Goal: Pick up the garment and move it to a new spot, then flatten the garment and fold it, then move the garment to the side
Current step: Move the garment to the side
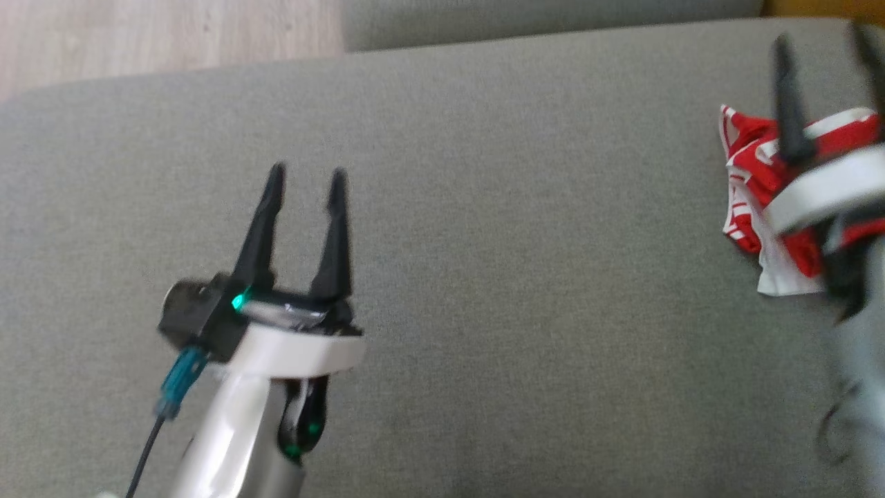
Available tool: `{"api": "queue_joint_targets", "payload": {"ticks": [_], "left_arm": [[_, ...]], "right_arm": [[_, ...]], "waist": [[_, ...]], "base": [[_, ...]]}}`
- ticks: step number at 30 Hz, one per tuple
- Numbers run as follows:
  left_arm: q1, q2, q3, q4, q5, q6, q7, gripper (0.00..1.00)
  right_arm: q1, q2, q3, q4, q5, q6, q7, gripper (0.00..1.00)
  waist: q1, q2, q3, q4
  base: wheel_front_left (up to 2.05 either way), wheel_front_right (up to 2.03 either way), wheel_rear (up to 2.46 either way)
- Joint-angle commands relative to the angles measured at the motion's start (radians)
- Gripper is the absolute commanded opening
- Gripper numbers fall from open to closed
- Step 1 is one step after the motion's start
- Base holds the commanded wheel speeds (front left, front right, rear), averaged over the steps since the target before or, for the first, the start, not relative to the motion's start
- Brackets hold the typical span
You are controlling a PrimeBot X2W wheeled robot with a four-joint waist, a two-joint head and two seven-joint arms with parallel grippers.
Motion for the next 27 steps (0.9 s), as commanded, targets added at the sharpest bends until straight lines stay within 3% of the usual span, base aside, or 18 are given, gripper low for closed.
{"api": "queue_joint_targets", "payload": {"ticks": [1, 6, 10, 22, 27], "left_arm": [[0.011, 0.008, 0.055, -0.035, 0.015, 0.009, -0.005, 1.0], [0.09, 0.008, 0.101, -0.03, 0.025, 0.013, -0.005, 1.0], [0.149, 0.008, 0.139, 0.006, -0.015, 0.024, -0.005, 1.0], [0.2, 0.008, 0.191, 0.057, -0.021, 0.013, -0.005, 1.0], [0.202, 0.008, 0.212, 0.03, 0.002, 0.044, -0.005, 1.0]], "right_arm": [[0.05, 0.039, 0.005, -0.045, 0.025, 0.007, -0.034, 1.0], [0.171, 0.161, 0.009, -0.061, 0.039, 0.007, -0.132, 1.0], [0.264, 0.22, -0.029, -0.041, 0.057, 0.007, -0.227, 1.0], [0.387, 0.234, -0.014, 0.019, 0.111, 0.007, -0.307, 1.0], [0.392, 0.234, -0.011, 0.013, 0.112, 0.007, -0.309, 1.0]], "waist": [[0.0002, 0.0, -0.031, 0.014], [0.0002, 0.0, -0.072, 0.036], [0.0002, 0.0, -0.089, 0.048], [0.0002, 0.0, -0.107, 0.06], [0.0002, 0.0, -0.113, 0.059]], "base": [[0.0, 0.0, 0.0], [0.0, 0.0, 0.0], [0.0, 0.0, 0.0], [0.0, 0.0, 0.0], [0.0, 0.0, 0.0]]}}
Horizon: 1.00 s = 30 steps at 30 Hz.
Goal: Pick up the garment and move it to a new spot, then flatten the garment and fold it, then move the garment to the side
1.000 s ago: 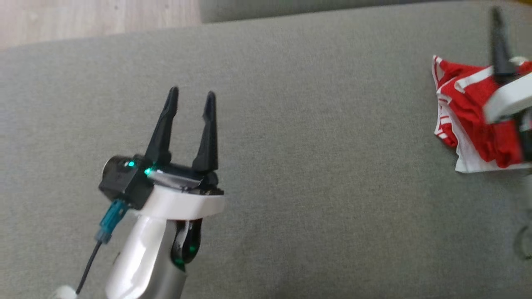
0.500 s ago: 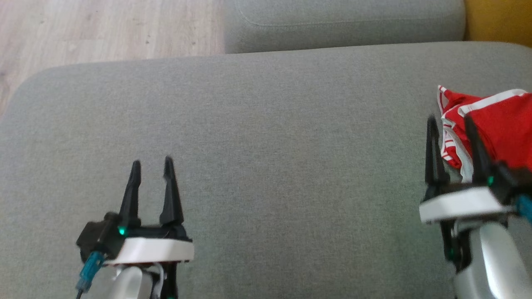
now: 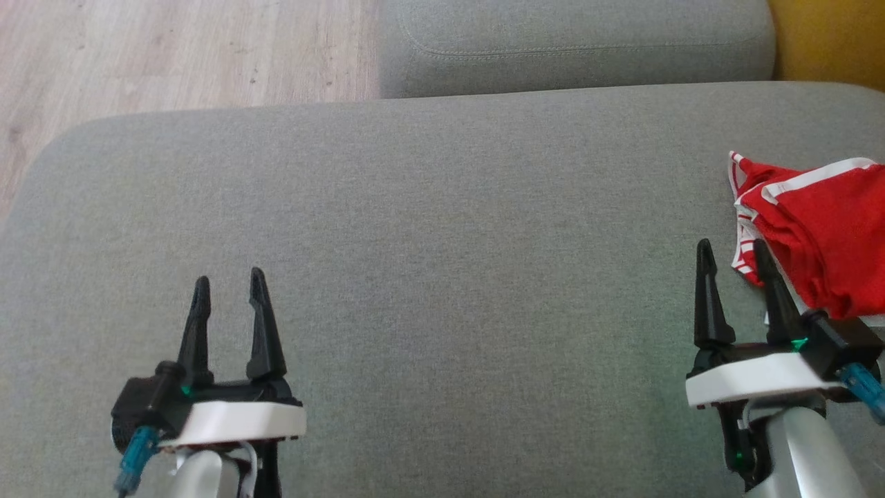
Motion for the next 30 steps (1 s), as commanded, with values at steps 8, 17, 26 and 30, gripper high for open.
{"api": "queue_joint_targets", "payload": {"ticks": [8, 17, 26, 30], "left_arm": [[-0.011, 0.005, 0.054, -0.083, 0.029, 0.03, -0.005, 1.0], [-0.007, 0.005, 0.056, -0.092, -0.027, 0.015, -0.005, 1.0], [0.036, -0.001, 0.023, 0.007, -0.06, 0.016, 0.002, 0.0], [0.034, -0.001, 0.03, 0.009, -0.099, 0.011, 0.013, 0.0]], "right_arm": [[-0.012, -0.002, 0.024, -0.045, 0.011, 0.007, -0.013, 1.0], [-0.016, -0.002, 0.023, -0.049, 0.022, 0.007, -0.013, 1.0], [0.027, 0.003, 0.003, 0.043, 0.028, -0.001, 0.004, 0.0], [0.025, 0.002, 0.0, 0.041, 0.073, 0.0, 0.015, 0.0]], "waist": [[0.0, 0.0, -0.003, -0.005], [0.0, 0.0, 0.0, -0.01], [0.0001, 0.0, 0.002, -0.014], [0.0001, 0.0, 0.0, -0.015]], "base": [[0.0, 0.0, 0.0], [0.0, 0.0, 0.0], [0.0, 0.0, 0.0], [0.0, 0.0, 0.0]]}}
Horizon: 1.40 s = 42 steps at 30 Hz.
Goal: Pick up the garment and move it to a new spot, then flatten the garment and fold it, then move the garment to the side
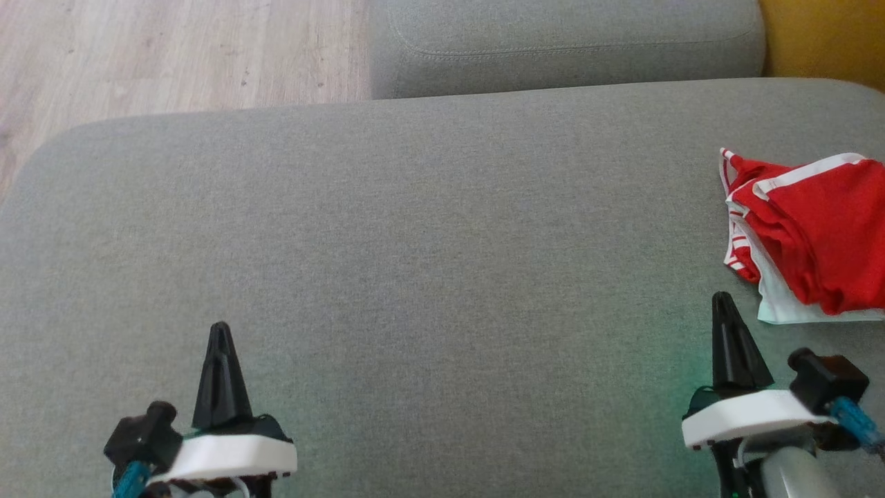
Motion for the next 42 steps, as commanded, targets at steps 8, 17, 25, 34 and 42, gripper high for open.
{"api": "queue_joint_targets", "payload": {"ticks": [8, 17, 25, 34, 42], "left_arm": [[-0.046, 0.002, 0.018, -0.028, -0.091, -0.013, 0.024, 0.0], [-0.051, 0.004, 0.033, -0.024, -0.178, -0.023, 0.05, 0.0], [-0.056, 0.005, 0.047, -0.02, -0.256, -0.032, 0.073, 0.0], [-0.061, 0.006, 0.062, -0.016, -0.343, -0.042, 0.099, 0.0], [-0.065, 0.006, 0.076, -0.013, -0.42, -0.05, 0.122, 0.0]], "right_arm": [[-0.044, -0.001, -0.01, -0.039, 0.106, 0.001, 0.025, 0.0], [-0.046, -0.002, -0.018, -0.043, 0.207, 0.002, 0.05, 0.0], [-0.048, -0.002, -0.024, -0.046, 0.297, 0.002, 0.073, 0.0], [-0.05, -0.002, -0.032, -0.05, 0.398, 0.003, 0.099, 0.0], [-0.052, -0.003, -0.038, -0.053, 0.487, 0.003, 0.122, 0.0]], "waist": [[0.0, -0.0001, -0.003, -0.002], [0.0, -0.0001, -0.007, -0.005], [0.0, -0.0001, -0.01, -0.007], [0.0, -0.0001, -0.013, -0.009], [0.0, -0.0001, -0.016, -0.011]], "base": [[0.0, 0.0, 0.0], [0.0, 0.0, 0.0], [0.0, 0.0, 0.0], [0.0, 0.0, 0.0], [0.0, 0.0, 0.0]]}}
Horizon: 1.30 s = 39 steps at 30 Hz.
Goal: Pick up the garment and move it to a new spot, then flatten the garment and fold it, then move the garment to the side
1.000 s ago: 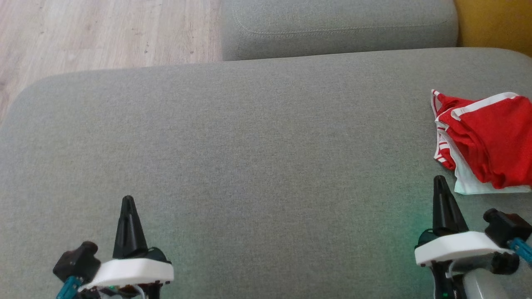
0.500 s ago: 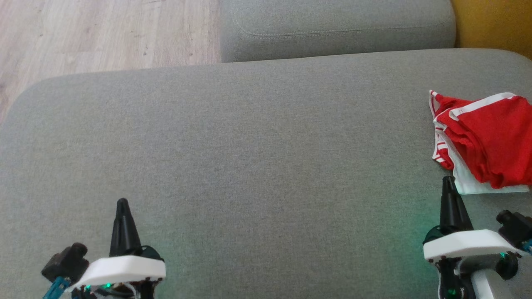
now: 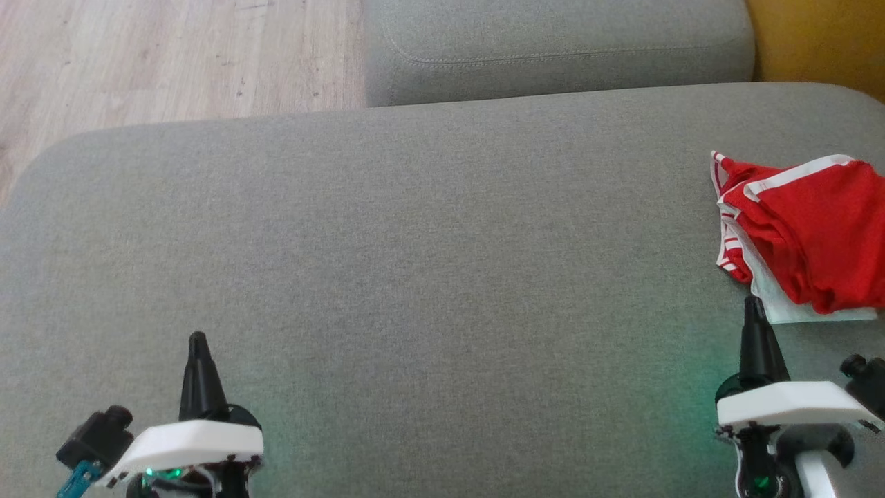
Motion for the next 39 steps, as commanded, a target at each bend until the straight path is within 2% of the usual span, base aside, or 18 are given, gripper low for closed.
{"api": "queue_joint_targets", "payload": {"ticks": [1, 39], "left_arm": [[-0.047, 0.006, 0.028, -0.028, -0.026, -0.008, 0.008, 0.0], [-0.069, 0.009, 0.096, -0.011, -0.392, -0.05, 0.12, 0.0]], "right_arm": [[-0.051, -0.003, -0.001, -0.038, 0.034, 0.003, 0.01, 0.0], [-0.061, -0.004, -0.032, -0.054, 0.461, 0.005, 0.119, 0.0]], "waist": [[0.0, 0.0, -0.001, 0.0], [0.0, 0.0, -0.015, -0.011]], "base": [[0.0, 0.0, 0.0], [0.0, 0.0, 0.0]]}}
